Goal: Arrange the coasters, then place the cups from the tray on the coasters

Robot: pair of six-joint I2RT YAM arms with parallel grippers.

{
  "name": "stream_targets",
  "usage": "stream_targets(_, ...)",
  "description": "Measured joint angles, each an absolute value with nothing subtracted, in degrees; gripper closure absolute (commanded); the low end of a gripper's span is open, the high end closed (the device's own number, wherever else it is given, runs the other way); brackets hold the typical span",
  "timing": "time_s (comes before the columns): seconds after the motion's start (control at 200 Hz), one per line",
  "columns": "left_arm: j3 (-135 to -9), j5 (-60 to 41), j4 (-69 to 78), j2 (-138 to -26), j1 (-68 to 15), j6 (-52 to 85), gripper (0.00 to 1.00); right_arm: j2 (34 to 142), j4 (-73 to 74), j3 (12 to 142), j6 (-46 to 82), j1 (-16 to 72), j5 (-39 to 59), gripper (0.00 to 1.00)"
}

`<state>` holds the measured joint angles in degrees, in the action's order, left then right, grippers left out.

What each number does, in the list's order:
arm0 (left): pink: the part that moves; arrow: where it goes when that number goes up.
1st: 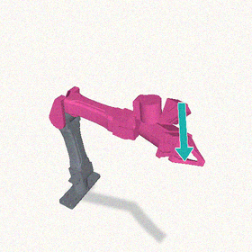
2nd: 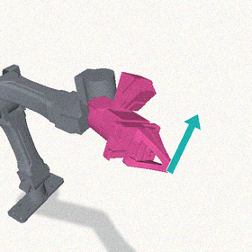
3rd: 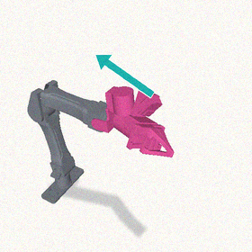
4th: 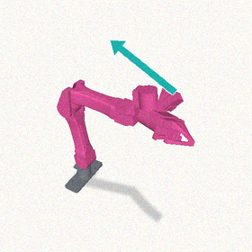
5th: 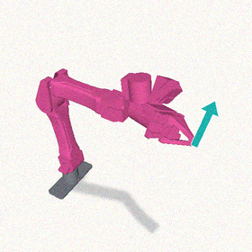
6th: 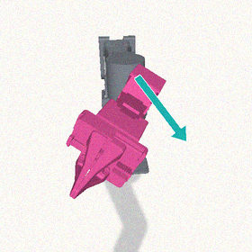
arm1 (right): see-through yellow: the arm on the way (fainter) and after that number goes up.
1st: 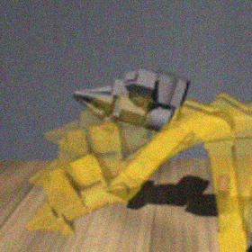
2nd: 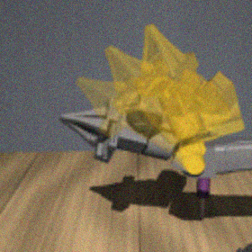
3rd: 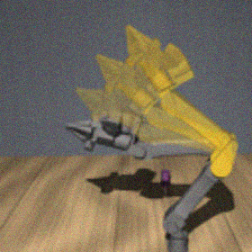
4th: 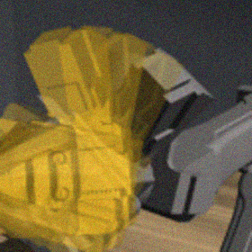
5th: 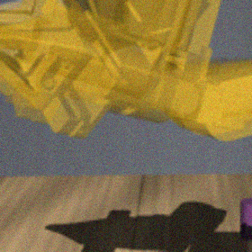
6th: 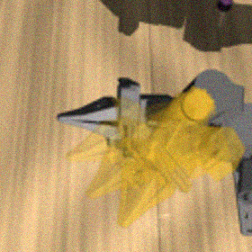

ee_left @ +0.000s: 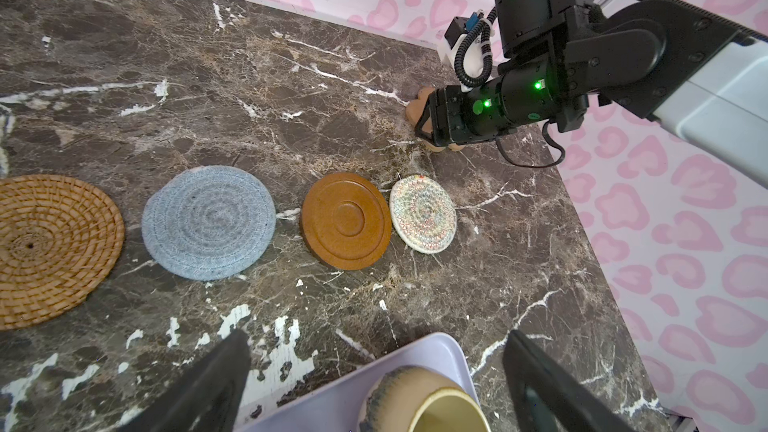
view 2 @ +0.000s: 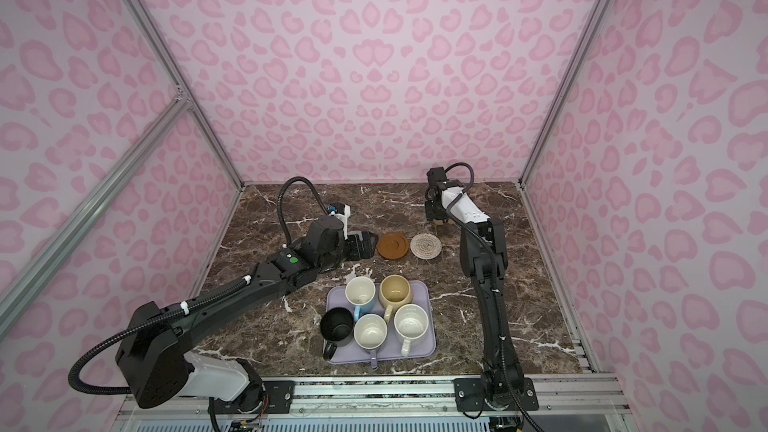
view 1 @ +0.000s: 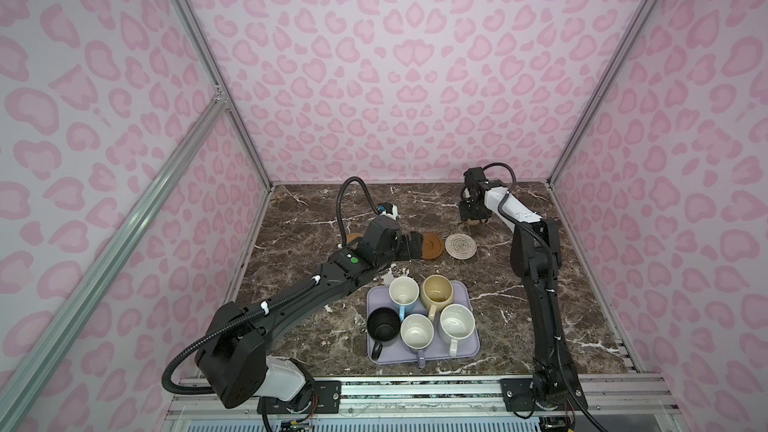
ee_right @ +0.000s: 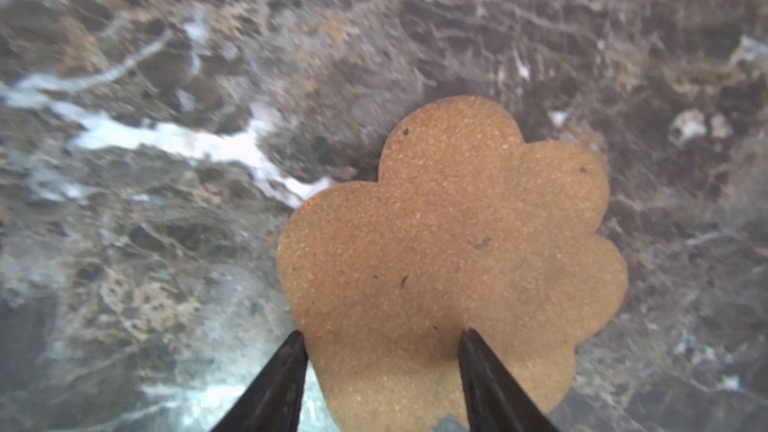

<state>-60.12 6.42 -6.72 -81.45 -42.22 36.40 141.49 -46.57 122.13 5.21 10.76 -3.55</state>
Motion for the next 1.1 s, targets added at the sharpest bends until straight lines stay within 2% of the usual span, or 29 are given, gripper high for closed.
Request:
stream_targets(0.305,-60.2,7.2,-7.1,-81.1,-42.2,36.4,0.03,130.8,-48.8,105.5,7.4,8.2,-5.6,0.43)
stream_targets(0.465,-60.2,4.3,-5.9,-82.0,-42.3,37.0,0.02,126.0,-48.9,97.8,7.5,7.8,-6.4,0.43)
stream_targets(0.725,-60.2,3.2,-5.7,-82.1,-42.4,37.9,0.01,121.3,-48.7,91.5,8.3,6.1,-6.7,0.43)
stream_targets(0.94,-60.0,3.1,-5.5,-80.7,-42.8,38.2,0.01,115.9,-43.2,87.3,12.8,6.0,-3.4,0.18)
stream_targets(1.02,-60.0,3.1,-5.6,-80.7,-42.9,38.4,0.01,115.2,-40.3,87.1,14.9,6.7,-3.3,0.17)
stream_targets(1.1,-60.0,3.1,-5.5,-80.8,-42.9,38.4,0.01,115.7,-37.9,88.4,16.5,7.2,-3.1,0.2)
